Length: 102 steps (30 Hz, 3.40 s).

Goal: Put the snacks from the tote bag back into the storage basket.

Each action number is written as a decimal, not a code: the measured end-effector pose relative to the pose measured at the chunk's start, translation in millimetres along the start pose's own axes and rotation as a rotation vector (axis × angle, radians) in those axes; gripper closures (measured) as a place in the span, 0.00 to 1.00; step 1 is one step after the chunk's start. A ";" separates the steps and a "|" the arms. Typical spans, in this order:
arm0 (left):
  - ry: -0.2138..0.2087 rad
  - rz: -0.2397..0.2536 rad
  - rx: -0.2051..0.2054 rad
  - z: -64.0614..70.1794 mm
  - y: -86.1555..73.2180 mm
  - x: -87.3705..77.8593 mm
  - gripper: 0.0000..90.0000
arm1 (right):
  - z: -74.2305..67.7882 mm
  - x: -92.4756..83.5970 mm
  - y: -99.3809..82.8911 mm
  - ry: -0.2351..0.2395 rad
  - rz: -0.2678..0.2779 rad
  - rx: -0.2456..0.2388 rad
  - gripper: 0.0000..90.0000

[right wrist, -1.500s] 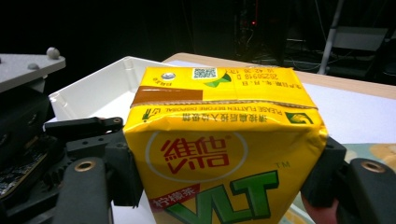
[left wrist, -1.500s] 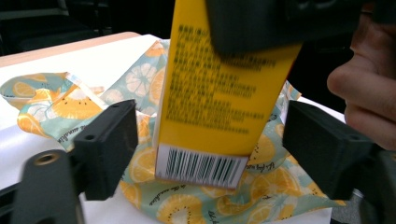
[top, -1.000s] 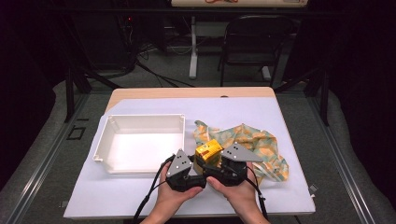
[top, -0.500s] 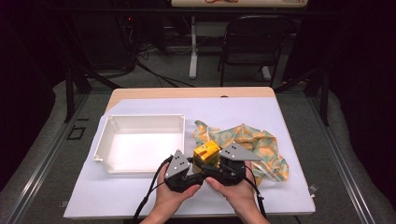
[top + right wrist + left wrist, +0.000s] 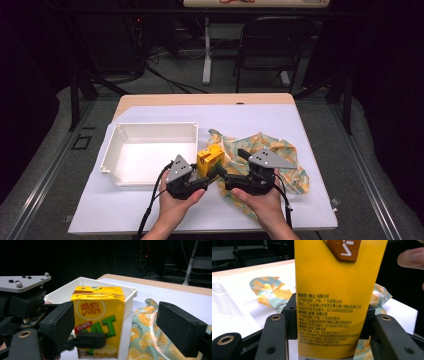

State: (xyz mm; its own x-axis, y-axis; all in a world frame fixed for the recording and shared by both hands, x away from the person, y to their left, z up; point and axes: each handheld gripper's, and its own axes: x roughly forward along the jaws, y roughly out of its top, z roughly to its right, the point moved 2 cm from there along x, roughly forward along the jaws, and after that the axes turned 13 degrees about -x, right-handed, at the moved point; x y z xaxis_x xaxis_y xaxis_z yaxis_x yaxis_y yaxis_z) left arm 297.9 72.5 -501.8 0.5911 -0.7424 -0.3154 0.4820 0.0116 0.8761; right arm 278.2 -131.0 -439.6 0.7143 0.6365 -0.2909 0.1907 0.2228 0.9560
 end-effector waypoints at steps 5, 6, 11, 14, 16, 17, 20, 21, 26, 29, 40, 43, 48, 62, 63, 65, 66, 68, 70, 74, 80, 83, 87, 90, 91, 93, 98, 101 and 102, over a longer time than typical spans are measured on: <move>0.001 0.019 -0.008 -9.1 4.2 -6.4 0.57 | 11.2 -3.8 -1.5 -0.027 0.002 0.009 0.16; 0.009 0.024 -0.012 -10.6 5.3 -7.6 0.57 | 13.7 -4.3 -2.3 -0.033 0.004 0.010 0.16; 0.015 0.046 -0.031 -20.8 10.8 -14.6 0.57 | 27.6 -4.9 -8.5 -0.062 -0.006 0.006 0.17; 0.013 0.049 -0.038 -27.5 13.8 -18.6 0.57 | 34.8 -4.8 -13.1 -0.077 -0.011 0.020 0.17; 0.017 0.057 -0.045 -30.9 15.5 -21.2 0.57 | 39.7 -4.6 -16.3 -0.087 -0.015 0.028 0.17; 0.020 0.062 -0.048 -32.3 16.3 -22.4 0.57 | 42.0 -4.4 -17.9 -0.096 -0.013 0.036 0.17; 0.029 0.071 -0.049 -36.8 18.6 -26.3 0.57 | 49.9 -5.1 -21.7 -0.100 -0.019 0.057 0.17; 0.054 0.085 -0.051 -37.8 19.0 -26.7 0.57 | 52.0 -5.2 -22.8 -0.104 -0.018 0.059 0.17; 0.046 0.088 -0.064 -47.7 21.4 -31.9 0.58 | 61.7 -6.2 -27.0 -0.130 -0.019 0.068 0.17; 0.061 0.095 -0.069 -53.3 22.4 -34.9 0.58 | 65.4 -6.8 -29.5 -0.141 -0.025 0.058 0.17; 0.094 0.114 -0.086 -70.9 24.4 -42.2 0.57 | 78.0 -6.1 -39.1 -0.170 -0.037 0.071 0.17; 0.105 0.118 -0.088 -74.8 25.0 -43.5 0.57 | 80.7 -7.4 -40.0 -0.179 -0.038 0.070 0.17; 0.129 0.133 -0.094 -81.9 26.5 -43.4 0.57 | 81.9 -8.5 -41.6 -0.183 -0.051 0.057 0.17; 0.187 0.121 -0.098 -110.2 23.9 -35.3 0.58 | 94.7 -22.5 -53.3 -0.208 -0.078 0.012 0.17; 0.183 0.113 -0.100 -112.7 23.7 -33.4 0.58 | 95.4 -23.0 -54.6 -0.213 -0.073 0.024 0.17; 0.194 0.113 -0.098 -116.3 22.5 -28.9 0.58 | 97.4 -24.0 -57.6 -0.215 -0.066 0.034 0.17; 0.195 0.115 -0.101 -118.2 22.2 -26.6 0.58 | 97.8 -24.5 -59.1 -0.215 -0.066 0.038 0.17; 0.215 0.117 -0.107 -121.1 21.7 -22.5 0.58 | 98.4 -24.9 -61.2 -0.218 -0.071 0.045 0.17; 0.234 0.123 -0.120 -124.6 21.7 -17.4 0.58 | 99.3 -25.7 -61.5 -0.223 -0.070 0.039 0.17; 0.264 0.125 -0.147 -130.9 23.5 -8.7 0.58 | 100.3 -26.5 -60.2 -0.238 -0.051 0.047 0.18; 0.297 0.123 -0.141 -135.3 25.8 0.8 0.58 | 98.8 -22.6 -61.4 -0.233 -0.055 0.035 0.19; 0.310 0.121 -0.141 -137.3 26.5 4.4 0.58 | 98.9 -22.2 -61.5 -0.237 -0.058 0.032 0.19; 0.328 0.108 -0.141 -141.6 27.8 10.6 0.58 | 100.3 -22.0 -62.3 -0.238 -0.057 0.036 0.19; 0.339 0.104 -0.147 -144.8 26.7 15.1 0.58 | 100.9 -21.4 -63.3 -0.243 -0.057 0.037 0.19; 0.353 0.098 -0.148 -145.6 25.7 16.7 0.58 | 100.9 -21.1 -63.6 -0.244 -0.056 0.037 0.19; 0.367 0.080 -0.151 -148.1 23.2 20.0 0.58 | 101.2 -21.0 -64.1 -0.244 -0.059 0.035 0.19; 0.384 0.048 -0.166 -152.1 19.5 25.1 0.58 | 102.4 -21.0 -65.7 -0.248 -0.065 0.037 0.19; 0.401 0.024 -0.166 -155.1 17.6 27.2 0.58 | 102.8 -20.8 -66.2 -0.248 -0.066 0.038 0.20; 0.407 0.017 -0.171 -155.5 16.9 28.1 0.58 | 102.8 -20.6 -66.4 -0.249 -0.066 0.038 0.20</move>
State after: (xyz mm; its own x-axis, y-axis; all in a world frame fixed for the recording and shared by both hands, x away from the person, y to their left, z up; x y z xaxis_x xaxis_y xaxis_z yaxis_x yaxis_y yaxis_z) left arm 423.3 156.0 -552.6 0.7898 -0.4172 -0.4497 0.5500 0.1572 0.8202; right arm 320.2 -234.8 -493.2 0.8424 0.4190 -0.3389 0.2641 0.2271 0.9374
